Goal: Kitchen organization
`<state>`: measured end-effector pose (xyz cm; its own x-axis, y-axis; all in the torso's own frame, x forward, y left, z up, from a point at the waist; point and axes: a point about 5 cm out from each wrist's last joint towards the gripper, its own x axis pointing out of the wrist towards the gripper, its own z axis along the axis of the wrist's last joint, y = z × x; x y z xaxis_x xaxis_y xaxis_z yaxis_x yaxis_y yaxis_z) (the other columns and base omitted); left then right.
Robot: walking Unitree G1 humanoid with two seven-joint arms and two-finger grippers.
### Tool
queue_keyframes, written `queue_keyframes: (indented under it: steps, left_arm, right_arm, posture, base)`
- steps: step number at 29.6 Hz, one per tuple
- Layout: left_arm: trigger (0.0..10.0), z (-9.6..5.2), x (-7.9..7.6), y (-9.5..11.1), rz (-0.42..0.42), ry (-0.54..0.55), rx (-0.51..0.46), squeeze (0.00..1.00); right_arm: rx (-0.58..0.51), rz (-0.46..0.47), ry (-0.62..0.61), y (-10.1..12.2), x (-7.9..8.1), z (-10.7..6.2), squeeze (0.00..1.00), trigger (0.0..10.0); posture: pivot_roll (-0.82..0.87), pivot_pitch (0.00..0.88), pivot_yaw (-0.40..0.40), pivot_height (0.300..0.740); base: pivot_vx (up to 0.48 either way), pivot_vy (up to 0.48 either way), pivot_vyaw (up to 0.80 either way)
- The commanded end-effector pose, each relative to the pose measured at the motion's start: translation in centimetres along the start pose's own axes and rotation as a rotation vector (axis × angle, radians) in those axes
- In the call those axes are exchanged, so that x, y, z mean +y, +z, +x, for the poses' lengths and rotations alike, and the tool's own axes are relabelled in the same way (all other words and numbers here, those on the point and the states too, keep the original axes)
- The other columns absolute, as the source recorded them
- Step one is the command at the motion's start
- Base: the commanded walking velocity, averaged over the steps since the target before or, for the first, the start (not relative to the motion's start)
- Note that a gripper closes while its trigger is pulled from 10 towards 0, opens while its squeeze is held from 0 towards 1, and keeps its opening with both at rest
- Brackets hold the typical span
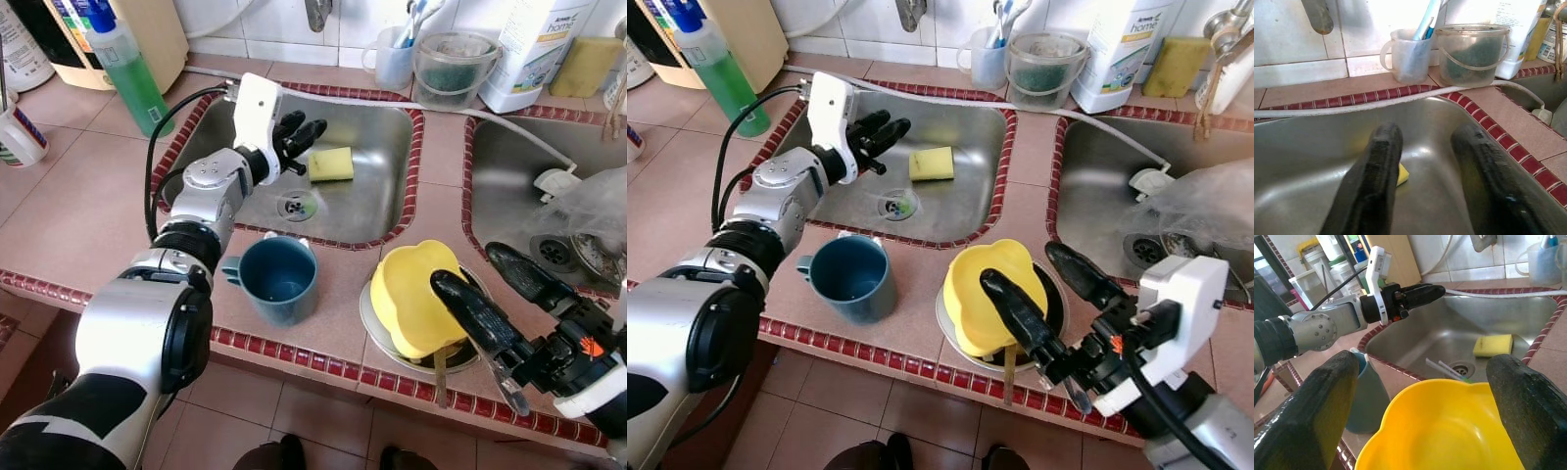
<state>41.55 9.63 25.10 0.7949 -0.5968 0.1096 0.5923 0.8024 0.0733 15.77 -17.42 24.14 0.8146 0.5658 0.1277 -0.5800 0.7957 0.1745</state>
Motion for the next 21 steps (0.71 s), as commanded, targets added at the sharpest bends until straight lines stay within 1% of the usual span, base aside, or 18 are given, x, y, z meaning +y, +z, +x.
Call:
queue_keyframes:
  steps: [1, 8, 13, 14, 15, 16, 17, 18, 20, 21]
  left_arm:
    - [10.0, -0.1, 0.4, 0.4, 0.006, -0.003, 0.006, 1.0]
    - [10.0, -0.3, 0.6, 0.6, 0.014, -0.004, -0.008, 1.0]
    - [10.0, -0.4, 1.1, 1.7, 0.02, 0.008, -0.055, 1.0]
    - [10.0, -0.4, 1.3, 2.1, 0.023, 0.023, -0.073, 0.78]
    - [10.0, -0.5, 1.4, 2.3, 0.031, 0.029, -0.084, 0.23]
    - [10.0, -0.5, 1.4, 2.3, 0.031, 0.029, -0.084, 0.23]
    - [10.0, -0.5, 1.5, 2.7, 0.035, 0.049, -0.114, 0.0]
    - [10.0, -0.5, 1.6, 3.0, 0.039, 0.064, -0.133, 0.0]
    - [10.0, -0.5, 1.5, 3.3, 0.05, 0.067, -0.148, 0.0]
    - [10.0, -0.5, 1.6, 3.6, 0.046, 0.074, -0.175, 0.0]
  right_arm:
    - [0.0, 0.0, 0.007, 0.0, 0.1, 0.1, 0.0, 10.0]
    - [-0.015, -0.006, 0.002, 0.0, -0.2, 0.4, 0.0, 10.0]
    - [-0.042, -0.019, -0.058, -0.3, -1.1, 1.4, 0.0, 10.0]
    - [-0.054, -0.025, -0.083, -0.4, -1.4, 1.7, 0.0, 10.0]
    - [-0.067, -0.024, -0.101, -0.4, -1.7, 1.9, 0.0, 10.0]
    - [-0.067, -0.024, -0.101, -0.4, -1.7, 1.9, 0.0, 10.0]
    - [-0.1, -0.017, -0.145, -0.4, -2.3, 2.4, 0.0, 10.0]
    - [-0.119, -0.015, -0.174, -0.3, -2.7, 2.7, 0.0, 10.0]
    - [-0.138, -0.012, -0.196, -0.3, -3.0, 3.0, 0.0, 10.0]
    - [-0.155, -0.021, -0.219, -0.3, -3.3, 3.5, 0.0, 10.0]
  posture:
    - [-0.16, 0.209, 0.098, 0.74]
    - [-0.15, 0.188, 0.097, 0.74]
    - [-0.12, 0.168, 0.098, 0.74]
    - [-0.11, 0.166, 0.099, 0.74]
    - [-0.11, 0.162, 0.098, 0.74]
    - [-0.11, 0.162, 0.098, 0.74]
    - [-0.09, 0.158, 0.093, 0.74]
    - [-0.09, 0.157, 0.092, 0.74]
    - [-0.07, 0.153, 0.088, 0.74]
    - [-0.06, 0.15, 0.087, 0.74]
  base:
    - [0.0, 0.0, 0.0]
    - [0.0, 0.0, 0.0]
    - [0.0, 0.0, 0.0]
    - [0.0, 0.0, 0.0]
    - [0.0, 0.0, 0.0]
    - [0.0, 0.0, 0.0]
    - [0.0, 0.0, 0.0]
    - [0.0, 0.0, 0.0]
    - [0.0, 0.0, 0.0]
    - [0.0, 0.0, 0.0]
